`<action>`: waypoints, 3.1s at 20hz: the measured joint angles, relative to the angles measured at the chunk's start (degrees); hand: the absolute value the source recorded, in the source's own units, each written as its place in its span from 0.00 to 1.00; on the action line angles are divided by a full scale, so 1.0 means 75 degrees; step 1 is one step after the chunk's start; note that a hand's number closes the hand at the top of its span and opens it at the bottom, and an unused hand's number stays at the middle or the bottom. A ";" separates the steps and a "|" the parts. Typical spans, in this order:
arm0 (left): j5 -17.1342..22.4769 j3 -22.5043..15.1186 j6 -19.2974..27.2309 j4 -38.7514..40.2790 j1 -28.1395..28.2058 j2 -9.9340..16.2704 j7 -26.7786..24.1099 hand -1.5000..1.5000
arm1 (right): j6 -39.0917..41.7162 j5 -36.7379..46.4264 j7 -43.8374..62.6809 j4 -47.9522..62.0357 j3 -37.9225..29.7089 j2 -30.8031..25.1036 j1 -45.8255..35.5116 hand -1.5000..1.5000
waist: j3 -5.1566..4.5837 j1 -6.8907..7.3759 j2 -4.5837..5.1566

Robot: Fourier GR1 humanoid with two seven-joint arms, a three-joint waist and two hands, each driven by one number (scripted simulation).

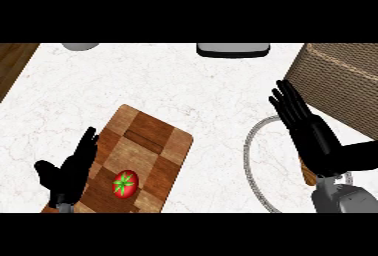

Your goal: Pick the croissant from the placemat and place it in the basket

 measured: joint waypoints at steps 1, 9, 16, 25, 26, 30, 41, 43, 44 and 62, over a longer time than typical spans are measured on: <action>-0.0033 0.0054 -0.0016 -0.0055 -0.0003 0.0073 0.0017 0.50 | 0.0178 -0.0134 -0.0148 0.0148 -0.0201 -0.0053 -0.0095 1.00 | -0.0020 -0.0010 0.0019; -0.0256 0.0384 0.0073 -0.0409 -0.0977 0.0878 0.0765 0.50 | 0.2510 -0.0385 -0.2144 0.0822 -0.1740 -0.1867 -0.0870 0.00 | -0.0046 -0.0054 0.0152; -0.0186 0.0562 -0.0125 -0.0336 -0.1584 0.1190 0.1495 0.50 | 0.1569 0.2576 -0.4360 0.0725 -0.0725 -0.1313 -0.0389 0.00 | -0.0088 -0.0068 0.0120; -0.0265 0.0693 -0.0199 -0.0362 -0.1746 0.1205 0.1879 0.50 | 0.1666 0.3500 -0.0772 -0.0327 -0.0534 -0.2078 -0.1208 0.00 | -0.0131 -0.0125 0.0050; -0.0298 0.0665 -0.0139 -0.0393 -0.1774 0.1161 0.1912 0.50 | 0.1774 0.3677 -0.0405 -0.0341 -0.0602 -0.2385 -0.1366 0.00 | -0.0136 -0.0132 0.0045; -0.0295 0.0726 -0.0158 -0.0345 -0.1767 0.1200 0.1952 0.50 | 0.2269 0.4330 0.0986 -0.0507 -0.0861 -0.3541 -0.1750 0.00 | -0.0145 -0.0188 0.0030; -0.0473 0.0767 -0.0202 -0.0274 -0.1839 0.1011 0.1917 0.50 | 0.5630 0.2280 0.2904 0.0163 -0.1918 -0.5364 -0.2674 0.00 | -0.0121 -0.0148 0.0061; -0.0450 0.0845 -0.0260 -0.0440 -0.1829 0.1044 0.2034 0.50 | 0.6042 0.1972 0.2869 0.0244 -0.2176 -0.5499 -0.2532 0.00 | -0.0118 -0.0139 0.0062; -0.0467 0.0871 -0.0264 -0.0504 -0.1795 0.1046 0.2058 0.50 | 0.6183 0.1847 0.2780 0.0338 -0.2330 -0.5527 -0.2428 0.00 | -0.0117 -0.0135 0.0064; -0.0734 0.1358 -0.0648 -0.0426 -0.1824 0.0885 0.2068 0.50 | 0.5719 0.3465 -0.0364 -0.0355 -0.4077 -0.3546 0.0567 0.00 | -0.0103 -0.0121 0.0090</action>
